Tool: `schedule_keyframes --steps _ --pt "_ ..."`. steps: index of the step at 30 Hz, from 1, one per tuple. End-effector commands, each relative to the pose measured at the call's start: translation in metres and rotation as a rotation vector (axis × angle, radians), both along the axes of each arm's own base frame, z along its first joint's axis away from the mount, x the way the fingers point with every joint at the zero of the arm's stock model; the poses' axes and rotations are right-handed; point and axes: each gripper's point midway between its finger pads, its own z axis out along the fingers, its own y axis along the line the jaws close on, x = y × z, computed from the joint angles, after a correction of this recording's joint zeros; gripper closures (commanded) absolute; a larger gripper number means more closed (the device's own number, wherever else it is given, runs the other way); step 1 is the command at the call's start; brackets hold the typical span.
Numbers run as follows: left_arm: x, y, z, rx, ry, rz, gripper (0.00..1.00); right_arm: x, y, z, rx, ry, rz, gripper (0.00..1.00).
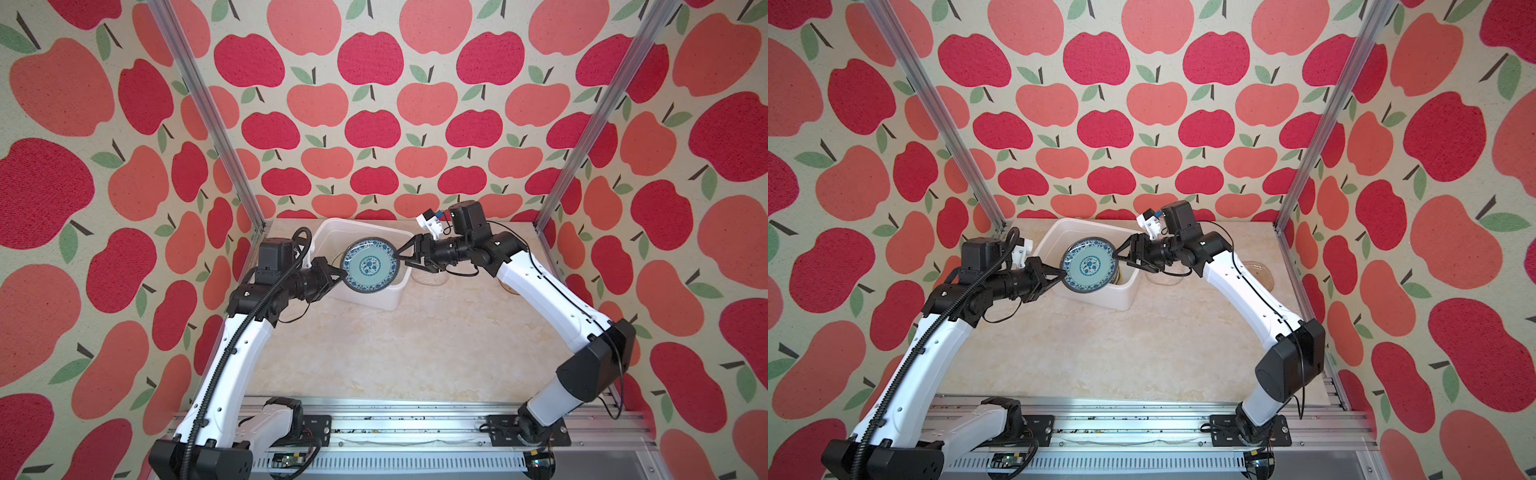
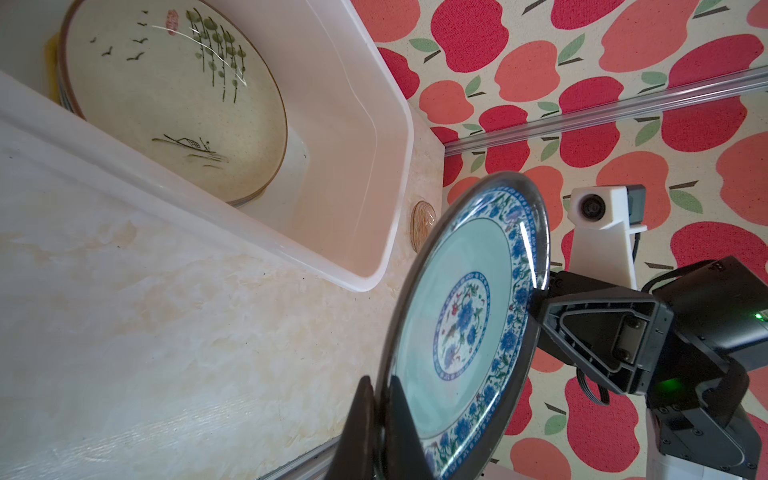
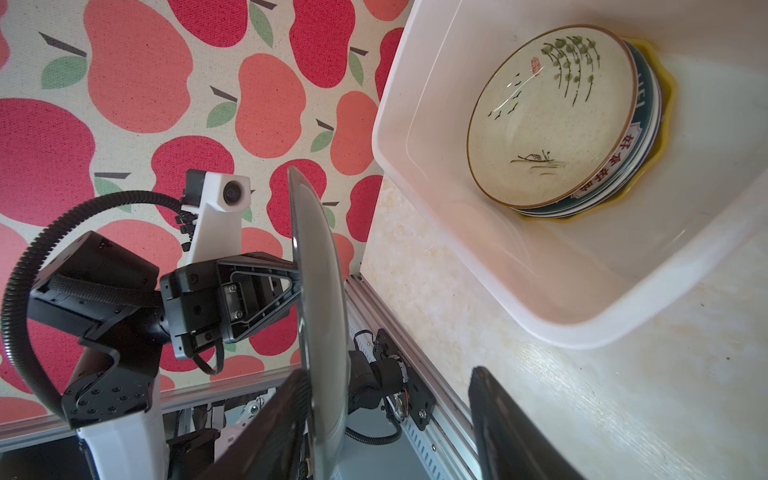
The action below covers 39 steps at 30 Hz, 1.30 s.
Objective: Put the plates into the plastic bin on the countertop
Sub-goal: 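Lift the blue plate toward the bin with the left gripper while the right gripper waits, then pass the blue floral plate from the left gripper to the right gripper over the bin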
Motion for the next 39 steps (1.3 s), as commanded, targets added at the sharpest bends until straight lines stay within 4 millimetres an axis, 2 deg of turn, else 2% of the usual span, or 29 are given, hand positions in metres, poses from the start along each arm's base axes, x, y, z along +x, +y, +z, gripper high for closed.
schedule_keyframes --steps 1,5,9,19,26,28,31,34,36,39 --pt "0.006 -0.007 0.006 -0.020 -0.028 -0.021 1.00 -0.002 0.011 0.018 0.044 -0.033 0.027 0.40" --pt "0.008 -0.008 0.004 -0.014 -0.024 -0.015 1.00 -0.003 0.013 0.018 0.050 -0.032 0.028 0.51" --pt "0.010 -0.010 0.005 -0.022 -0.033 -0.015 1.00 -0.005 0.015 0.016 0.048 -0.024 0.031 0.66" --pt "0.012 -0.016 0.004 -0.023 -0.035 -0.025 1.00 -0.007 0.018 0.011 0.039 -0.018 0.034 0.84" --pt "0.011 -0.011 0.013 0.022 -0.115 -0.010 1.00 -0.004 0.016 0.010 0.023 -0.011 -0.001 0.95" --pt "0.007 -0.007 0.023 0.031 -0.165 0.006 0.94 -0.002 0.015 0.012 0.021 -0.007 -0.021 0.99" --pt "0.005 -0.004 0.034 0.032 -0.246 0.018 0.88 0.004 0.011 0.011 -0.001 0.011 -0.083 1.00" --pt "-0.001 -0.001 0.046 0.039 -0.331 0.017 0.70 0.009 0.010 0.015 0.005 0.013 -0.122 1.00" --pt "-0.005 0.002 0.054 0.056 -0.389 0.019 0.54 0.012 0.010 0.020 0.011 0.011 -0.144 1.00" --pt "-0.013 0.008 0.064 0.086 -0.463 0.024 0.39 0.019 0.011 0.024 0.010 0.006 -0.169 1.00"
